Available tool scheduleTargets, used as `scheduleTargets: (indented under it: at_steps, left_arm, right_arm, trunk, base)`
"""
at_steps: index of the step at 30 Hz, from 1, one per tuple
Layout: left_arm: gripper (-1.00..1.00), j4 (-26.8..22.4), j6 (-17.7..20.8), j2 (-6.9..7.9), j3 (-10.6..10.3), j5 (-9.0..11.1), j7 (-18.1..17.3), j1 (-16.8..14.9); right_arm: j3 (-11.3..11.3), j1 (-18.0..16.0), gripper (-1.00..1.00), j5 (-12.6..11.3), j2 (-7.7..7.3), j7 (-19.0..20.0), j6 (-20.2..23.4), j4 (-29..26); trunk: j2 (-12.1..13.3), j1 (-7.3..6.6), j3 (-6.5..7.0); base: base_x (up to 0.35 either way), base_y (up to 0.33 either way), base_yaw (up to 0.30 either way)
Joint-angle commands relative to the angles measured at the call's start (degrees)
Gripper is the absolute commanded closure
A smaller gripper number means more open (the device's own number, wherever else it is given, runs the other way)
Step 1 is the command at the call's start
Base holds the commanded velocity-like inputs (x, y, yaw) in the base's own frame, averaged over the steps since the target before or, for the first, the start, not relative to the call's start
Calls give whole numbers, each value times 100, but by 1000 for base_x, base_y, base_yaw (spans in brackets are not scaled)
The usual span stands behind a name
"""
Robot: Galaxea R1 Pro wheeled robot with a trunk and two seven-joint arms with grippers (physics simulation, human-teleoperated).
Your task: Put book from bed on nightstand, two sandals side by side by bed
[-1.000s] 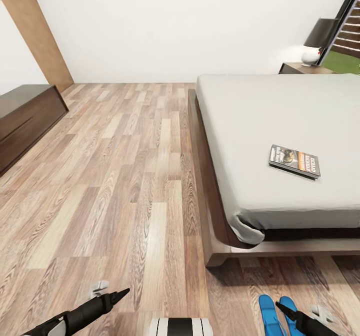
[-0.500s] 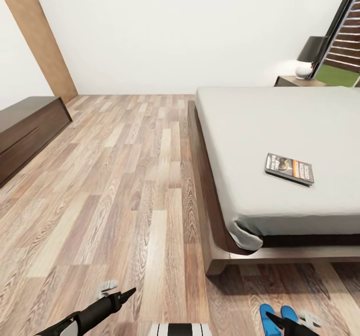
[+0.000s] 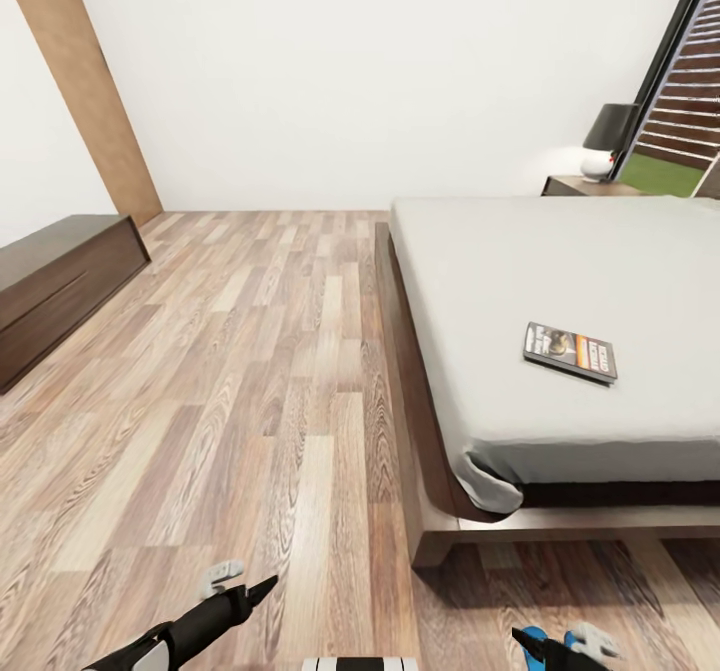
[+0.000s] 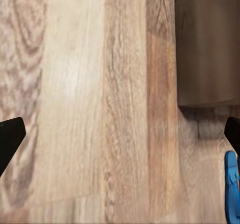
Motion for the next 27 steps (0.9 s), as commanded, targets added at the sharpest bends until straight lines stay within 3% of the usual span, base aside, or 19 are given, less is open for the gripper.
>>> scheduleTargets:
  at_steps: [1,3,7,10,27]
  left_arm:
    - [-100,6,-44,-11,-51,25,19,-3]
    - [-100,6,-46,-20,-52,18,41,-3]
    - [-100,6,-43,-28,-52,-52,61,-3]
    - [-100,6,-42,-29,-48,-78,63,-3]
    - [-100,6,-39,-23,-45,-90,64,-3]
  right_arm:
    - [32,-3,-100,-11,41,16,-12,11]
    - [34,-3,-100,140,85,11,-9,15]
    - [32,-3,-100,788,245,-313,-11,57]
    - [28,-3,-100,960,302,-437,-12,60]
    - [-18,-3,-100,1031,279,-497,-11,23]
  trunk:
    - [0,-4,18]
    - [3,-9,63]
    - [8,-19,151]
    - [12,-27,218]
    - [35,-71,594]
  base:
    - [0,0,0]
    - [0,0,0]
    - [0,0,0]
    - [0,0,0]
    - [0,0,0]
